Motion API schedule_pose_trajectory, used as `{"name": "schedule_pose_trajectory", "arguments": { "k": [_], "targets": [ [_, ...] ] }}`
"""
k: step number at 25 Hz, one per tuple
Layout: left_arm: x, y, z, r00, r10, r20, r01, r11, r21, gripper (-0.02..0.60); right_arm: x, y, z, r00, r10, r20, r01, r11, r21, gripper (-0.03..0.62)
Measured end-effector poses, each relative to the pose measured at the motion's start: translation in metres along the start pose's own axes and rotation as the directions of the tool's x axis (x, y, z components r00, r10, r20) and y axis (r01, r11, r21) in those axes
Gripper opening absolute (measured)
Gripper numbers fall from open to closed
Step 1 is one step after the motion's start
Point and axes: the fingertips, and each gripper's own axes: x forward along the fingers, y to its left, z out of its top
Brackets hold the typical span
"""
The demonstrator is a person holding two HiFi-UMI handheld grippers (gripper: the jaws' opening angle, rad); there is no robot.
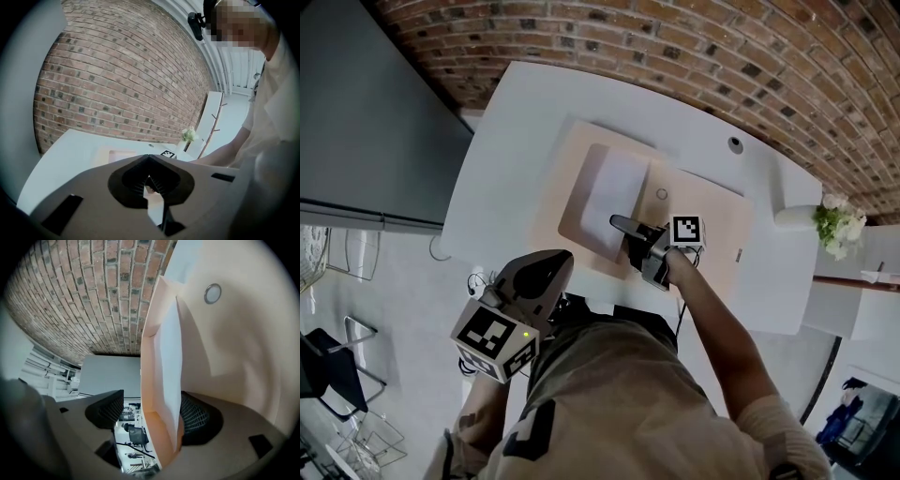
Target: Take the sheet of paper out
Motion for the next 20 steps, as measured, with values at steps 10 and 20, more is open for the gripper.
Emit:
{"name": "schedule_pose_trajectory", "arguments": {
  "k": [10,20],
  "targets": [
    [0.001,0.005,0.001,1.0,0.003,-0.001,-0.003,1.0,-0.006,0.014,0.011,-0.003,0.01,0.999,-0.051,0.019,0.051,0.999,0.008,0.362],
    [0.0,0.011,-0.001,1.0,0.012,-0.009,-0.012,1.0,-0.021,0.014,0.023,-0.006,0.015,0.995,-0.097,0.016,0.097,0.995,-0.022,0.36]
  ]
}}
